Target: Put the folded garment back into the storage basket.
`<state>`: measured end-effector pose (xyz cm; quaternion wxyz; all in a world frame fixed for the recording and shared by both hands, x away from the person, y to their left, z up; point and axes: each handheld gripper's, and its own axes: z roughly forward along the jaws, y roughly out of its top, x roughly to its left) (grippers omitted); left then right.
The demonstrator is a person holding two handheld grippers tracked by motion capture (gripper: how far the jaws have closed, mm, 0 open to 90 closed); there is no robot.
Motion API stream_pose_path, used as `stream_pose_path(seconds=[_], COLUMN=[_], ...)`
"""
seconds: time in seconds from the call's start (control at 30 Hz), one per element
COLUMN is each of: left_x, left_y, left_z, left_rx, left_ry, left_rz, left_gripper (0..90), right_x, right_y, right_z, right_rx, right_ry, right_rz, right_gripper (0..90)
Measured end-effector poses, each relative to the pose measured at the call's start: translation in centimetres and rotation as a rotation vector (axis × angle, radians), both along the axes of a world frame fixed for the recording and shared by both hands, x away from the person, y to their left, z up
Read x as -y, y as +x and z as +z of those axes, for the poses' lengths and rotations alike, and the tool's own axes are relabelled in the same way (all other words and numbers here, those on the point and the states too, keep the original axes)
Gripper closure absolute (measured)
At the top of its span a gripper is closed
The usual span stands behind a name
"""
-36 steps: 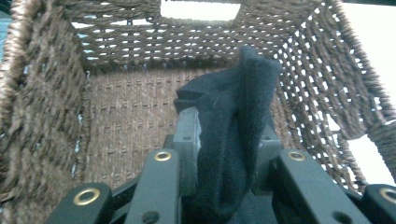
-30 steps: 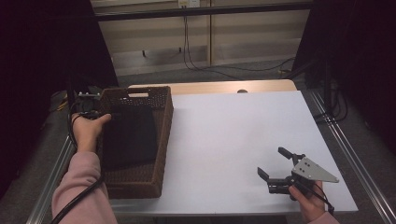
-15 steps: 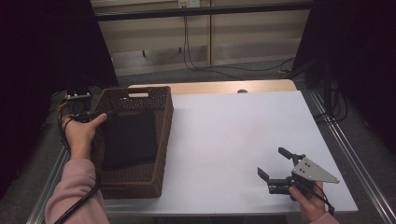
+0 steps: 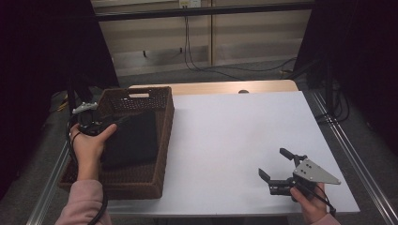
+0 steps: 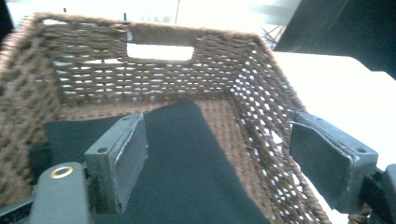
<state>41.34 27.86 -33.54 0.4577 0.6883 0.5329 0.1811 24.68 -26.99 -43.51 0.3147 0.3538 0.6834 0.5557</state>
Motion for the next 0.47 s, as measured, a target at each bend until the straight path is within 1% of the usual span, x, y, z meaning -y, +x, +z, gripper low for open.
stream_pose_path(seconds=[0.03,0.13,0.17,0.2,0.23,0.27,0.3,0.33,0.4,0.43,0.47], left_x=[0.2,0.8,0.9,1.1,1.2,1.3,1.5,1.7,1.8,2.0,2.1], left_y=[-0.1,-0.5,-0.6,-0.7,-0.9,-1.0,-1.2,-1.4,-1.7,-1.8,-1.9], left_z=[-0.1,-0.4,-0.5,-0.6,-0.6,-0.7,-0.8,-0.8,-1.1,-1.2,-1.3], left_rx=[0.001,0.018,0.022,0.038,0.036,0.058,0.063,0.077,0.074,0.093,0.085], left_ry=[0.008,-0.01,-0.001,0.0,-0.007,0.0,-0.008,-0.001,-0.005,-0.012,-0.011], left_rz=[-0.005,-0.016,-0.019,-0.021,-0.027,-0.032,-0.033,-0.031,-0.042,-0.038,-0.046], left_gripper=[18.4,17.4,17.4,17.2,16.7,16.6,16.1,15.8,15.3,14.5,14.5], right_x=[0.0,0.1,0.1,0.1,0.1,0.1,0.1,0.1,0.1,0.1,0.1], right_y=[0.0,0.0,0.0,0.0,0.0,0.0,0.0,0.0,0.0,0.0,0.0], right_z=[0.0,0.0,0.0,0.0,0.0,0.0,0.0,0.0,0.0,-0.1,-0.1], right_rx=[0.006,-0.003,-0.005,0.0,0.0,-0.002,-0.003,-0.002,-0.004,-0.003,-0.004], right_ry=[-0.003,-0.002,-0.004,-0.002,-0.003,-0.003,-0.004,-0.004,-0.008,-0.008,-0.008], right_rz=[0.002,-0.005,-0.008,-0.004,-0.005,-0.004,-0.004,-0.004,-0.007,-0.007,-0.006], right_gripper=[1.3,1.3,1.3,1.3,1.3,1.3,1.3,1.3,1.3,1.3,1.3])
